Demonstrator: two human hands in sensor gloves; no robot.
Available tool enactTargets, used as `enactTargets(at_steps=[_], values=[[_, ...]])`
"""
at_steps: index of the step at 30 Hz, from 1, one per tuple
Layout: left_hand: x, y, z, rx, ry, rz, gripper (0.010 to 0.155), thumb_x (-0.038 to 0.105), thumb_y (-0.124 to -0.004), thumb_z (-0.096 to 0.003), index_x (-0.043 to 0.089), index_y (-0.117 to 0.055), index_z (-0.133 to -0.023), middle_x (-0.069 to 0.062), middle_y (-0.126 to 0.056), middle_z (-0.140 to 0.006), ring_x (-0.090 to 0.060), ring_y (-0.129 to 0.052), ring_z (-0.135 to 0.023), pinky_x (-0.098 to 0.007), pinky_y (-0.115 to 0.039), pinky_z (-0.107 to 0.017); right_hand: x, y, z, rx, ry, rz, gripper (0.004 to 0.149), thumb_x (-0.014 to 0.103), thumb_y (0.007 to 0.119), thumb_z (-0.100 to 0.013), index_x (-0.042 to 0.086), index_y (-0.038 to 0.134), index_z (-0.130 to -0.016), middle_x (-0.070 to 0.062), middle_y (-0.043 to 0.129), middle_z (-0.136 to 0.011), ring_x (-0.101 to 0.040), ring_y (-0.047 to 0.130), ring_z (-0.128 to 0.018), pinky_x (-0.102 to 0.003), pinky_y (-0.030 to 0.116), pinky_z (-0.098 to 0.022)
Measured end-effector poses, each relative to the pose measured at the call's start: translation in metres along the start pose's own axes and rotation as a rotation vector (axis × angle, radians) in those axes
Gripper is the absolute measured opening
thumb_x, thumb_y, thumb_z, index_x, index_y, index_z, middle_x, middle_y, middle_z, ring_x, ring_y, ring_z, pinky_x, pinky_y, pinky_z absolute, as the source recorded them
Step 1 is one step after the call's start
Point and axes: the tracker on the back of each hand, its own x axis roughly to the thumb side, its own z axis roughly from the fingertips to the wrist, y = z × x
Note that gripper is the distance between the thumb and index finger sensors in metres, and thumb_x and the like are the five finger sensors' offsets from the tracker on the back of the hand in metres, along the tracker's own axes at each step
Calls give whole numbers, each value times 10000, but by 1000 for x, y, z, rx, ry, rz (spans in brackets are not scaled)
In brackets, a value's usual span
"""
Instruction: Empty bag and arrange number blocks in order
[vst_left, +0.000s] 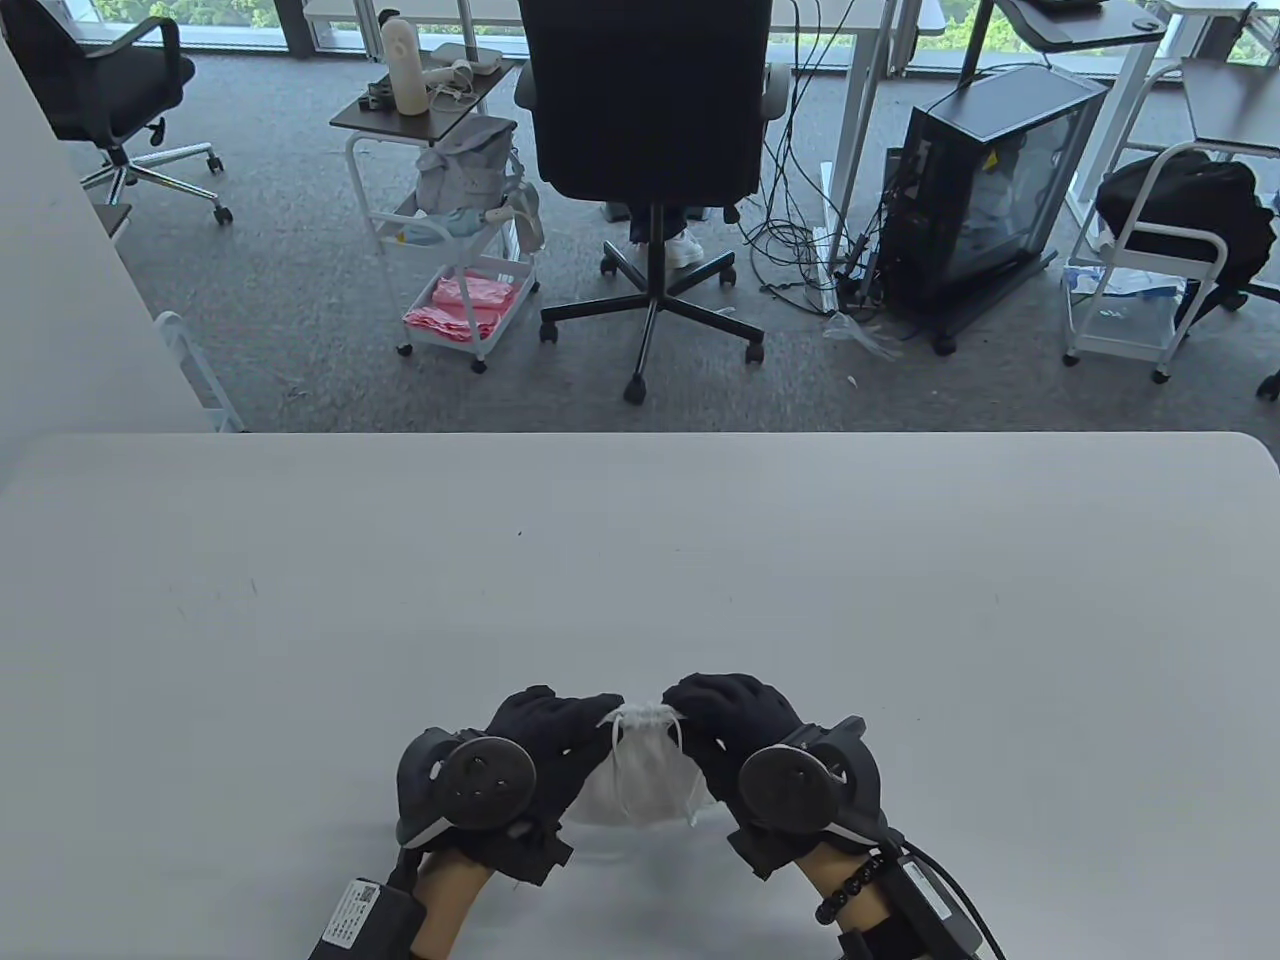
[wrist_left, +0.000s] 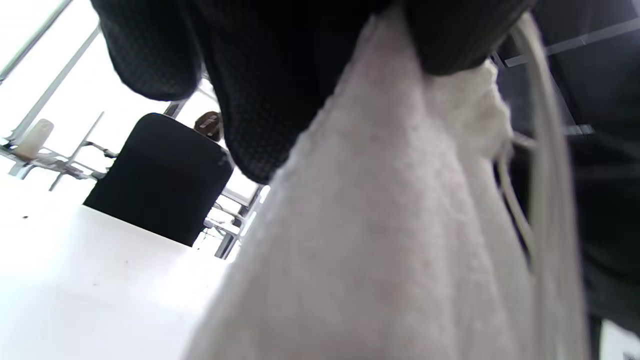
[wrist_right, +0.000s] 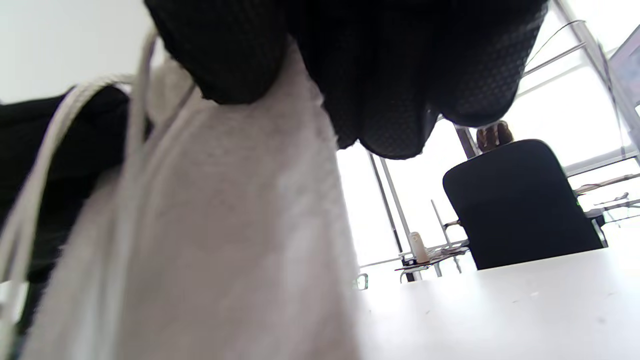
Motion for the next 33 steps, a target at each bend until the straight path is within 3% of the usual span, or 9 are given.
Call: enactTargets(at_steps=[1,4,7,14,18,23,27,30,33], values=[[-12,8,0,42,47,61,433,488,-698,-545,246,-885,-851,55,-1042,-721,-187,-1111,-640,-582,-792,-649,-10,-5,0,-17,34,-11,329,343,825,-483,215,878,-781,-58,956,-818,-320,999,-723,-502,875,-562],[-21,8,-1,18,72,221,430,494,-705,-555,257,-880,-869,53,-1031,-764,-211,-1086,-699,-606,-760,-669,-21,-12,-4,-34,105,-247,333,328,846,-469,208,897,-776,-66,968,-809,-331,994,-724,-509,869,-566],[-23,5,-3,-18,89,249,435,509,-698,-550,281,-869,-879,57,-1017,-796,-219,-1074,-729,-610,-758,-671,-23,-13,-4,-33,64,-138,341,342,832,-473,218,881,-787,-53,961,-818,-315,997,-729,-498,875,-569],[-26,-3,-4,-87,121,382,440,507,-708,-549,277,-868,-889,21,-996,-827,-260,-1050,-755,-632,-738,-672,-34,-9,-7,174,115,-196,383,304,832,-498,159,859,-851,-120,934,-854,-379,967,-748,-547,838,-582],[-24,-3,-5,-102,98,387,437,503,-709,-550,268,-876,-879,25,-1007,-804,-244,-1060,-738,-623,-744,-671,-34,-20,-8,149,166,-160,413,289,758,-542,114,819,-911,-178,887,-904,-436,929,-783,-583,808,-602],[-15,-5,-7,-145,53,363,435,498,-715,-549,257,-889,-866,27,-1019,-784,-241,-1072,-718,-627,-747,-667,-19,-22,-9,164,144,-328,574,449,721,-535,84,761,-976,-212,835,-955,-483,880,-823,-622,767,-621],[-11,-10,-6,-189,48,413,433,495,-717,-550,257,-888,-869,21,-1013,-796,-252,-1062,-735,-662,-724,-671,3,-16,-9,270,60,-290,669,518,739,-504,66,742,-998,-220,835,-956,-497,887,-809,-631,773,-608],[-8,-12,-7,-213,26,422,435,496,-719,-549,257,-888,-870,21,-1012,-799,-253,-1061,-739,-674,-717,-673,11,-11,-9,294,38,-264,633,500,767,-499,81,770,-974,-198,871,-927,-475,920,-778,-611,800,-589],[-9,-14,-8,-255,6,457,434,502,-719,-548,266,-885,-872,25,-1010,-804,-250,-1055,-752,-690,-700,-679,14,-9,-9,290,64,-299,455,379,786,-524,108,853,-884,-152,962,-810,-402,1004,-667,-551,866,-519]])
